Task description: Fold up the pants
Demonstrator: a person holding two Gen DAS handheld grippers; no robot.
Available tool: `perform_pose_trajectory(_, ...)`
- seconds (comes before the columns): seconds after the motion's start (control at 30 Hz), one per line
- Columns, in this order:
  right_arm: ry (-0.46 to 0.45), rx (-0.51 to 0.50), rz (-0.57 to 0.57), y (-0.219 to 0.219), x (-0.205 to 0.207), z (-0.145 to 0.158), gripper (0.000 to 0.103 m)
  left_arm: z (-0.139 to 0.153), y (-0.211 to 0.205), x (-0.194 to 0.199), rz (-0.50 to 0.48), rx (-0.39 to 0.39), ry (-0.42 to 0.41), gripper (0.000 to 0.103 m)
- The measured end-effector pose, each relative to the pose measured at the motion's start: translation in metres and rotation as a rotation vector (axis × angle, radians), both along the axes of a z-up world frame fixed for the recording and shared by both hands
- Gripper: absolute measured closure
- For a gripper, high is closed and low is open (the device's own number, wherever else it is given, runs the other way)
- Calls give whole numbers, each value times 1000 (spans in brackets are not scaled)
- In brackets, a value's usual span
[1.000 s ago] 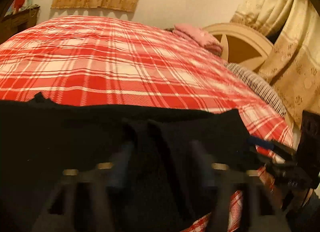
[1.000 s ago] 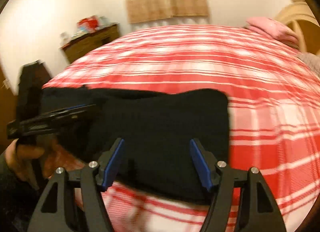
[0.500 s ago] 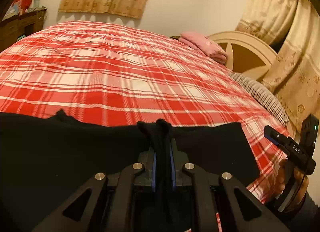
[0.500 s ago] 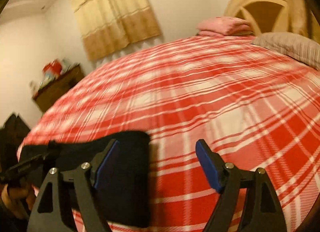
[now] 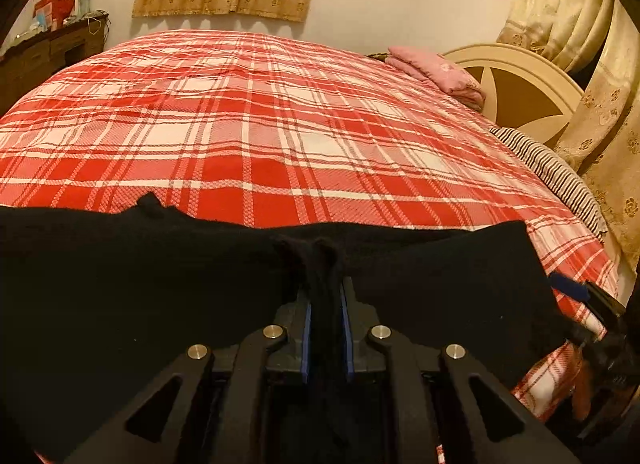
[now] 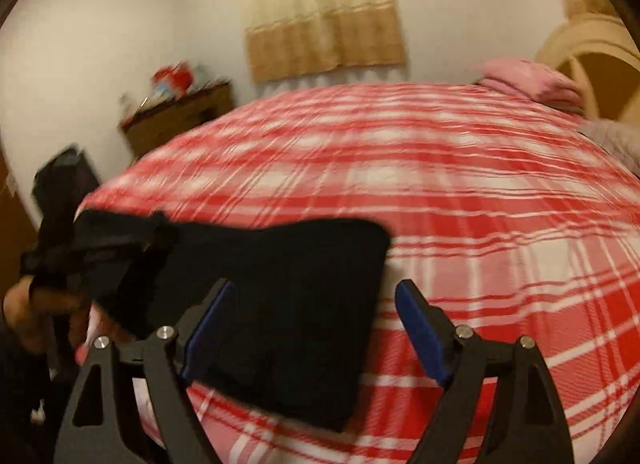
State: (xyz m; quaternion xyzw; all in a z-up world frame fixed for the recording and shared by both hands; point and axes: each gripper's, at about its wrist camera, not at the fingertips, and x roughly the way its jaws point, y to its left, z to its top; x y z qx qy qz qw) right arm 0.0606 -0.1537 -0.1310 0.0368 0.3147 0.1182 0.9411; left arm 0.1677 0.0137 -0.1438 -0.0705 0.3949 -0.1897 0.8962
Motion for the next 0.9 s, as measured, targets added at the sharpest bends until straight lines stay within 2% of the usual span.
perform_pose_trajectory(0.03,38,-33,18,6,4,-6,18,1,-1,-1,5,7,-5,81)
perform_pose_trajectory(0.07,67,-53,24,9,7,-12,18,1,-2,-2,8,18,-6,66)
perform_pose_trajectory(0.1,100,-73,22,10,10,-19,18,1,-2,-3,10,25,-9,57)
perform_pose_trajectory(0.17,192,-96,8,7,21,-37,18,5,0,-8,21,24,-33,56)
perform_pose_trajectory(0.27,185,-105,21,5,20,-37,17,7,9,-13,53,32,-51,53)
perform_pose_trajectory(0.37,185,-101,10,4,18,-36,17,3,20,-14,81,34,-49,40)
perform_pose_trajectory(0.5,157,-125,-19,7,13,-29,17,-4,29,-13,82,15,-40,39)
perform_pose_trajectory(0.7,109,-134,-43,18,19,-12,16,-3,25,-13,72,47,-45,39)
perform_pose_trajectory(0.9,174,-174,-52,27,37,-29,12,5,37,-19,80,39,-57,38)
